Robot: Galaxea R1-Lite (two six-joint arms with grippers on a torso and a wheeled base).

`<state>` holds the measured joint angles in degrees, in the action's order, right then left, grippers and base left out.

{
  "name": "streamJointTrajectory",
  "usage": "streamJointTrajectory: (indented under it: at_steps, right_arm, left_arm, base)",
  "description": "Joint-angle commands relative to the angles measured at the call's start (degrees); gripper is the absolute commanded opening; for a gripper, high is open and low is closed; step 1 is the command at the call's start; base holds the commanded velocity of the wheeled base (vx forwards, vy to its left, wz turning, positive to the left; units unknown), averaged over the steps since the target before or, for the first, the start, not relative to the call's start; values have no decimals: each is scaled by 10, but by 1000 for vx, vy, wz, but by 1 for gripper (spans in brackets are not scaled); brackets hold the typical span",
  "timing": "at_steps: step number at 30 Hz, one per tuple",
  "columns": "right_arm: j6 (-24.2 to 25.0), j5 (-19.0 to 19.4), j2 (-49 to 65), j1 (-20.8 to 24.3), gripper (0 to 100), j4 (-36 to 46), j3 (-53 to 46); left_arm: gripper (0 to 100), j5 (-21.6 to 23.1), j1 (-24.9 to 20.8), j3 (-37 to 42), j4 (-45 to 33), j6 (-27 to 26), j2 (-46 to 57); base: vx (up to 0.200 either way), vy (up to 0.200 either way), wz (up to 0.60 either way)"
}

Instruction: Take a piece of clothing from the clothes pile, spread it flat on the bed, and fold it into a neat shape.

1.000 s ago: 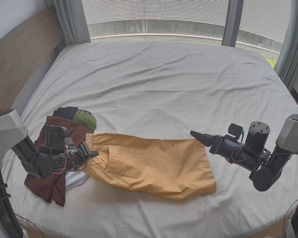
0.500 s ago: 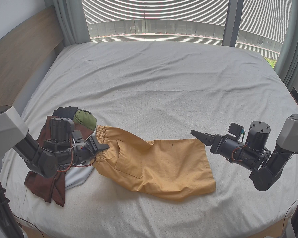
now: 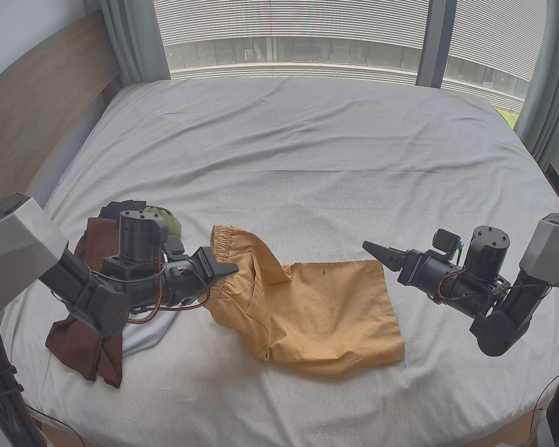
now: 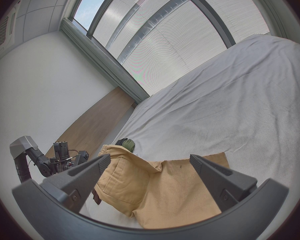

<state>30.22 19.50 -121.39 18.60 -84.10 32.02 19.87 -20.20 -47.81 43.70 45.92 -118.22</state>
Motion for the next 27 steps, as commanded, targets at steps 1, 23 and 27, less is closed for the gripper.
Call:
streamJointTrajectory:
  at_steps: [1,23,27]
  right_arm:
    - [0,1,0,-4,100,0,1]
    - [0,3,-1,-44,100,3,12]
    - [0,5,-5,-65,100,6,21]
  left_arm:
    - [0,-3,-25,-18,-1,9,0]
    - [0,-38,-127,-121,1,60,-85]
    - [0,-37,-142,-138,1,68,-97]
  base:
    - [0,0,0]
    - [0,0,0]
    - [0,0,0]
